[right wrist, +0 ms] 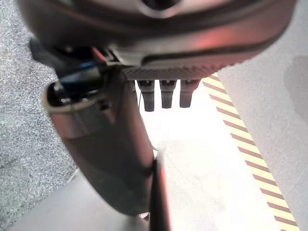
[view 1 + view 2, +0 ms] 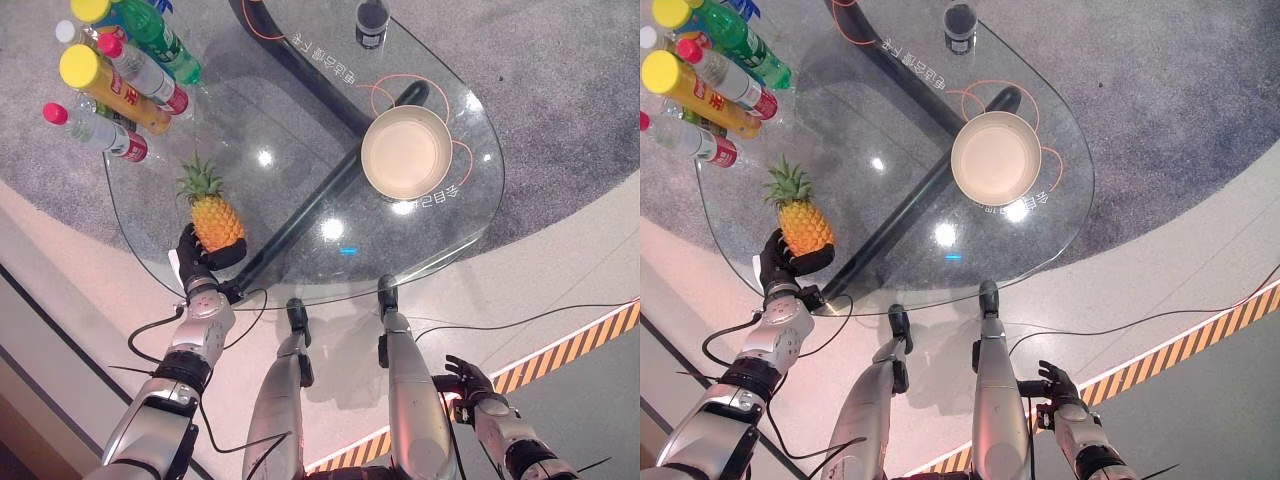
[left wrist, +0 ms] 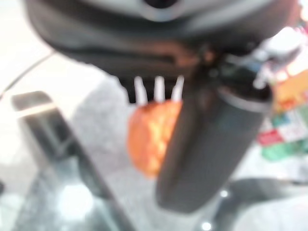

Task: Pick up the fruit to the plate

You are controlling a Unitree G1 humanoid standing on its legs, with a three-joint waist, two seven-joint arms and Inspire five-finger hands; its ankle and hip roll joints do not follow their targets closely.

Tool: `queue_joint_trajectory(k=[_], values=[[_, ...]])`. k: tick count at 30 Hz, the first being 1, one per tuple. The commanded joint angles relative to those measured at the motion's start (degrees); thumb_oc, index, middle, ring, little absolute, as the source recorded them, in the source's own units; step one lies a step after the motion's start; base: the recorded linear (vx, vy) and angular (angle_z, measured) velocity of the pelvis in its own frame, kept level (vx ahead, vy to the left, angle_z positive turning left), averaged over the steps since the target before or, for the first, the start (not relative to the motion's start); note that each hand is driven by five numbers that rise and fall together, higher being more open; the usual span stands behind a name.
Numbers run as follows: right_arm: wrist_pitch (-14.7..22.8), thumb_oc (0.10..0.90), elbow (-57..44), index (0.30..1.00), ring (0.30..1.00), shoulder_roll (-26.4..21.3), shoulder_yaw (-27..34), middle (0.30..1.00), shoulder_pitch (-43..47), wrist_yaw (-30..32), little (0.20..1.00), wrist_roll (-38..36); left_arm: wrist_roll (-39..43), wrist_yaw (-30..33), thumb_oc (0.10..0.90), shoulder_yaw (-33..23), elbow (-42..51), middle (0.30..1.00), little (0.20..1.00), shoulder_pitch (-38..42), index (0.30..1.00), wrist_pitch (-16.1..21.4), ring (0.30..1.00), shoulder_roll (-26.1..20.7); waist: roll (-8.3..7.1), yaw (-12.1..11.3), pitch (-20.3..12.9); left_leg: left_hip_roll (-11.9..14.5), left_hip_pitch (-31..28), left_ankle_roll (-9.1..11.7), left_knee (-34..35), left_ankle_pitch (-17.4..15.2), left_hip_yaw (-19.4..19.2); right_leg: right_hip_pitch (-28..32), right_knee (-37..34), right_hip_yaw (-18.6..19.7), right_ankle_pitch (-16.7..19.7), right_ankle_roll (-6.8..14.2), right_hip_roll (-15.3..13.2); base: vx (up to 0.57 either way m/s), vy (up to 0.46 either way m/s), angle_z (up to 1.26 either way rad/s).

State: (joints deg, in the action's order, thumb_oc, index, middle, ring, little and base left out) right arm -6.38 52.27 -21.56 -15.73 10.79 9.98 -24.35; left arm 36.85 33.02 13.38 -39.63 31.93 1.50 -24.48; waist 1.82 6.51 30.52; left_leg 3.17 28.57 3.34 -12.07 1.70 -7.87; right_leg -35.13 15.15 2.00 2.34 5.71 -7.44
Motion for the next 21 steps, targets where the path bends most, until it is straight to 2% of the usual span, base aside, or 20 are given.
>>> queue_joint_trajectory(k=[1,9,13,21], values=[[-1.21,0.800,-1.48,0.900,0.900,-2.66,-2.39,0.900,-2.36,1.49,0.900,-0.77,0.37,-3.70,0.800,2.24,0.81,0.900,0.900,1.73,0.900,0.76,0.900,-0.44,-1.04,1.55,-0.72,-2.16,5.22,-1.06,-6.82,-2.83,-0.36,0.19,1.17,-2.59,-0.29,-0.86,1.36,0.00,0.000,0.00],[-1.12,0.800,-0.98,0.900,0.900,-2.63,-2.53,0.900,-2.11,1.59,0.900,-1.17,8.75,-5.35,0.800,1.00,1.72,0.900,0.900,2.82,0.900,3.41,0.900,-0.03,-0.96,1.66,-0.72,-2.18,4.99,-1.06,-6.27,-2.80,-0.52,0.24,0.90,-2.59,-0.32,-0.85,1.41,0.00,0.000,0.00],[-1.44,0.800,-1.69,0.900,0.900,-2.54,-2.42,0.900,-2.49,1.84,0.900,-0.73,14.06,-5.96,0.800,0.01,4.01,0.900,0.900,3.52,0.900,3.07,0.900,0.19,-0.86,1.75,-0.72,-2.21,4.94,-1.12,-6.32,-2.95,-0.51,0.25,0.96,-2.63,-0.35,-0.78,1.31,0.00,0.000,0.00],[-1.75,0.800,-1.64,0.900,0.900,-2.40,-2.32,0.900,-2.24,2.10,0.900,-0.66,18.20,-7.42,0.800,-0.87,5.23,0.900,0.900,4.02,0.900,3.30,0.900,0.79,-0.73,1.70,-0.72,-2.42,4.92,-1.19,-6.32,-3.05,-0.39,0.34,0.90,-2.80,-0.38,-0.86,1.26,0.00,0.000,0.00]])
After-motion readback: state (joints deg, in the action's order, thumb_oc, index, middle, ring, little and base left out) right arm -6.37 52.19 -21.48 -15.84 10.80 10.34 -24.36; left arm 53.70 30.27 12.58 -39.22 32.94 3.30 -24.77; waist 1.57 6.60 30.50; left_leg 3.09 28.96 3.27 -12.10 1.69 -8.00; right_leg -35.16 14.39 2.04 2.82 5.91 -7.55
